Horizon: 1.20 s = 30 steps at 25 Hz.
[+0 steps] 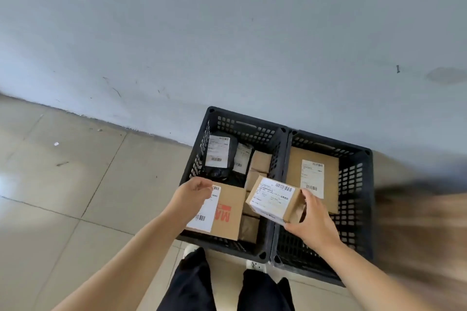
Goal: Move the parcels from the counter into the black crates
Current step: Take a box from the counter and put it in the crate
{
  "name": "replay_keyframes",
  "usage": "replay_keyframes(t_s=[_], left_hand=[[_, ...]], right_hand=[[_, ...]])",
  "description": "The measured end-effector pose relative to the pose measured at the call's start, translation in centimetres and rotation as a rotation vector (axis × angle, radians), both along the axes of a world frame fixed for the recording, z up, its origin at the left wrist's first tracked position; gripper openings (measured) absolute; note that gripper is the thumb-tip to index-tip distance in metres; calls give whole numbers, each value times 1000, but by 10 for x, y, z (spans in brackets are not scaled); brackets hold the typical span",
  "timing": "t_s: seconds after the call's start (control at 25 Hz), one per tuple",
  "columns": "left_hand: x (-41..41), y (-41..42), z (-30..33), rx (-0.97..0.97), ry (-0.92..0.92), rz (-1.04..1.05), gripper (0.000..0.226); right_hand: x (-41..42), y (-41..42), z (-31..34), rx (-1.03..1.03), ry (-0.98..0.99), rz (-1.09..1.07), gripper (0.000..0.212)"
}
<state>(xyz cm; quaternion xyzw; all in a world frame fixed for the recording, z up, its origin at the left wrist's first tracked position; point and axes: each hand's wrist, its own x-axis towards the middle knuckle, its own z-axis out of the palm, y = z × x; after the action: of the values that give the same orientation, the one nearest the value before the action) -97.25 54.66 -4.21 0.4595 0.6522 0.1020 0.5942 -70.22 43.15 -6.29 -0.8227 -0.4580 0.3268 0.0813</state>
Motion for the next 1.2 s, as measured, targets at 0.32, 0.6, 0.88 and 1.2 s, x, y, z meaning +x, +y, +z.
replay_keyframes(t_s=[0.32,0.6,0.88,1.2], left_hand=[[-13,18,-74,-69,174,-317,25],[19,28,-130,118,369,-646,62],[42,43,-175,244,623,-1110,94],[29,30,-203,335,738,-1218,95]], right_hand=[[-63,-13,-47,-135,-373,279,97],[-81,-15,-100,-132,-452,441,115],[-93,1,-133,-324,-500,534,94],[-91,3,-170,-310,-440,541,99]])
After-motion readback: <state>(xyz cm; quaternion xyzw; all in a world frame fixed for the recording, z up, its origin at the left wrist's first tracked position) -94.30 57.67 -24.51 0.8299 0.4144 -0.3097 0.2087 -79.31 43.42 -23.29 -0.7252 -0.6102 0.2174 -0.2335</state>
